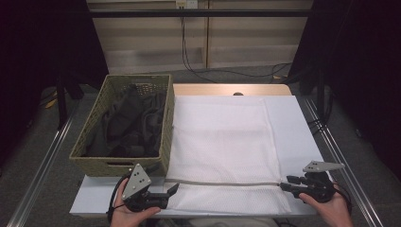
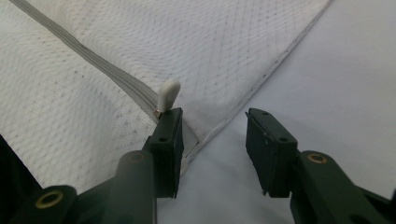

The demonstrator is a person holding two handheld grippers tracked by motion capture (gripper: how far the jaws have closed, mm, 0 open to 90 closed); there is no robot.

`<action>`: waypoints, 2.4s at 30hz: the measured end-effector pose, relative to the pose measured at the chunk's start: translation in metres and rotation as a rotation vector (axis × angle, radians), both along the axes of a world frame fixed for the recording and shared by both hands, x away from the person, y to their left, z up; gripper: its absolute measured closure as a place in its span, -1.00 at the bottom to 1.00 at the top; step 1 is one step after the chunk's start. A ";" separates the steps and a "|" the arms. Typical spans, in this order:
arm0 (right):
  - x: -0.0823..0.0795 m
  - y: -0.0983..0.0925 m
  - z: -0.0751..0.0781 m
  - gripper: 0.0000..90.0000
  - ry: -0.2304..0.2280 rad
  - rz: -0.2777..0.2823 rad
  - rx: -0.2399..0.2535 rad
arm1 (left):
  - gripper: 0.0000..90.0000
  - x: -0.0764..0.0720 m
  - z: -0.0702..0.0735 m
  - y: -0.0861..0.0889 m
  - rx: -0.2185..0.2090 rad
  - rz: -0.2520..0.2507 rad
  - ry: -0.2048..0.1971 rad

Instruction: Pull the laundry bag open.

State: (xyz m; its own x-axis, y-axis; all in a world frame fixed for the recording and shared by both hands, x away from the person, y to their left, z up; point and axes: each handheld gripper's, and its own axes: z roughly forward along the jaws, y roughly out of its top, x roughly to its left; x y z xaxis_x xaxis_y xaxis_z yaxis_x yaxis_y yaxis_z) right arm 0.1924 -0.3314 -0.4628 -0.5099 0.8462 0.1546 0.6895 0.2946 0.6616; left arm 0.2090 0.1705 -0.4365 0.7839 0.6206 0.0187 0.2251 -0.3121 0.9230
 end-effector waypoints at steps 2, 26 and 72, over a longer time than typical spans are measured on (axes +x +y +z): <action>0.001 0.000 0.000 0.21 -0.003 0.003 0.021 | -0.72 -0.001 0.000 -0.002 0.015 -0.004 0.001; -0.001 0.019 -0.007 0.49 -0.016 0.098 -0.103 | -0.65 0.003 -0.002 -0.027 0.007 -0.085 0.022; 0.003 0.020 0.022 0.93 -0.003 0.008 -0.007 | -0.12 0.025 -0.003 -0.135 0.027 -0.358 0.065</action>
